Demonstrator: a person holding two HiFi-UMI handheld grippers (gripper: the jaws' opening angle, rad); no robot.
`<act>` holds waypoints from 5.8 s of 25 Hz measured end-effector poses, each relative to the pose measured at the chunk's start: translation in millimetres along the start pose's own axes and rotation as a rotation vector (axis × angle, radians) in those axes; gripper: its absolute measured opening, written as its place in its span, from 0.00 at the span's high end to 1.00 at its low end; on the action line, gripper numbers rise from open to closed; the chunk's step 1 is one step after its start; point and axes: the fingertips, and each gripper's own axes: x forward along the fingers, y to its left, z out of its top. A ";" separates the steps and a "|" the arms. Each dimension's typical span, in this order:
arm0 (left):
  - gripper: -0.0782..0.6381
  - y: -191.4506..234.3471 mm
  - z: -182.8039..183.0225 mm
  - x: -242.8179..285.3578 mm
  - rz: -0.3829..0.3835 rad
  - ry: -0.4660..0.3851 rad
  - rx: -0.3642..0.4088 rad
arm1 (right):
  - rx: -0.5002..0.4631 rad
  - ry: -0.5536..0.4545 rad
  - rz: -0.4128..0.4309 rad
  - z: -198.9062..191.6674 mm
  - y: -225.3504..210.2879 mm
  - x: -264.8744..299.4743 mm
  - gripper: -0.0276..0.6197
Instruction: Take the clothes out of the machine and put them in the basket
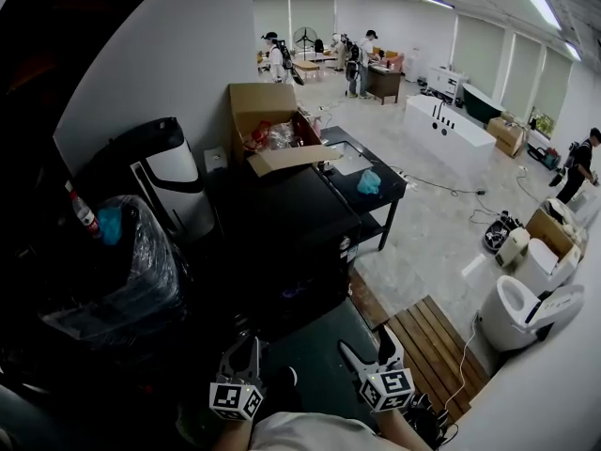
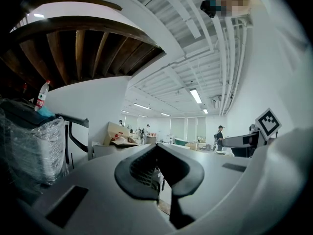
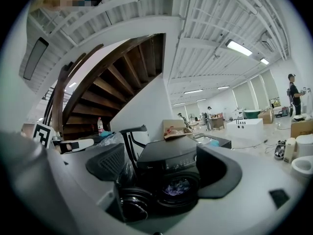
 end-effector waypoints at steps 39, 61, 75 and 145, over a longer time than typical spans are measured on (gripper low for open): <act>0.87 130.2 -175.1 196.8 0.012 0.065 0.001 | 0.023 0.076 0.037 -141.2 -87.8 254.5 0.24; 0.87 127.2 -331.5 238.8 -0.112 0.106 0.028 | 0.091 0.018 0.078 -279.3 -126.5 329.8 0.23; 0.87 139.3 -437.2 264.4 -0.140 0.065 0.027 | 0.076 -0.029 0.156 -392.3 -150.4 360.9 0.24; 0.87 111.0 -486.7 236.6 -0.197 -0.049 0.034 | -0.015 0.224 0.230 -589.3 -132.3 552.7 0.28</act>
